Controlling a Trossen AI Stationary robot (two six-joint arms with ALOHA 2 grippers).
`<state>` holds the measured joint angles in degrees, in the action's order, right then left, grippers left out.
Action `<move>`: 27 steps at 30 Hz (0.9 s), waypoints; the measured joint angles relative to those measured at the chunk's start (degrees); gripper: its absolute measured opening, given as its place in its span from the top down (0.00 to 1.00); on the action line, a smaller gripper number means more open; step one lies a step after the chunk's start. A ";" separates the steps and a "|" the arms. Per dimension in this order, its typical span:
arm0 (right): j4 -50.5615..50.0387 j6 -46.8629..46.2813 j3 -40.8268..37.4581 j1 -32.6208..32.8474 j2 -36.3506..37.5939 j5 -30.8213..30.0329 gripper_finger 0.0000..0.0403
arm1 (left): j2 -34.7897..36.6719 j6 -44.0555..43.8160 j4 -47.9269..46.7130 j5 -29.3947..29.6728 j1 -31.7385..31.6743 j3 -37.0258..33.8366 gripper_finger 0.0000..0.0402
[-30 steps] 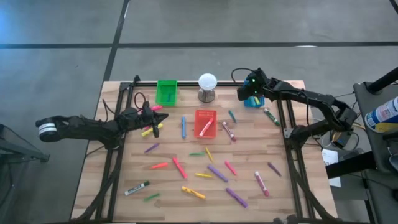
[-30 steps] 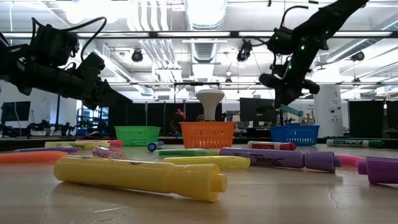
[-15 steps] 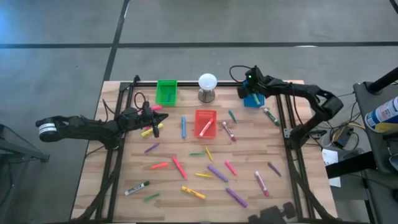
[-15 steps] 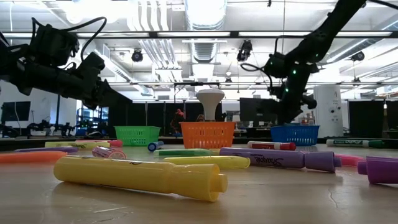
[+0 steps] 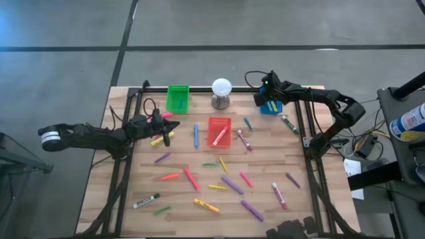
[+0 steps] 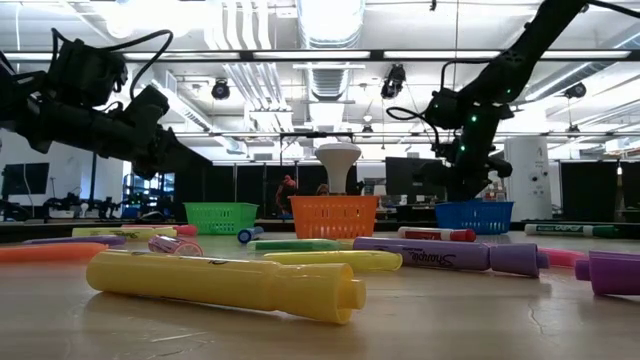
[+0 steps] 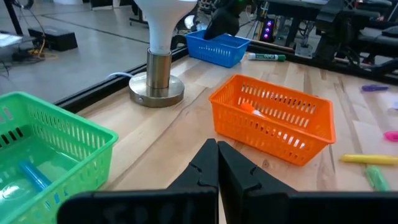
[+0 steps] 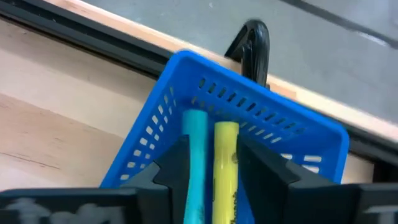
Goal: Pick & Place Markers
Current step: Put the light blue highlighter into the blue bin, then put the left purple pen into the green bin
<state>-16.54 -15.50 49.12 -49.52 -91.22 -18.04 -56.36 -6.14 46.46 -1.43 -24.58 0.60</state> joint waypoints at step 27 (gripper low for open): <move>18.00 2.12 -16.46 18.98 26.44 6.10 0.97 | 0.02 -4.46 -7.09 -2.07 0.68 4.35 0.85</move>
<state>1.46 -13.37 32.67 -30.54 -64.78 -11.94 -56.34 -10.61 39.36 -3.50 -23.90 4.95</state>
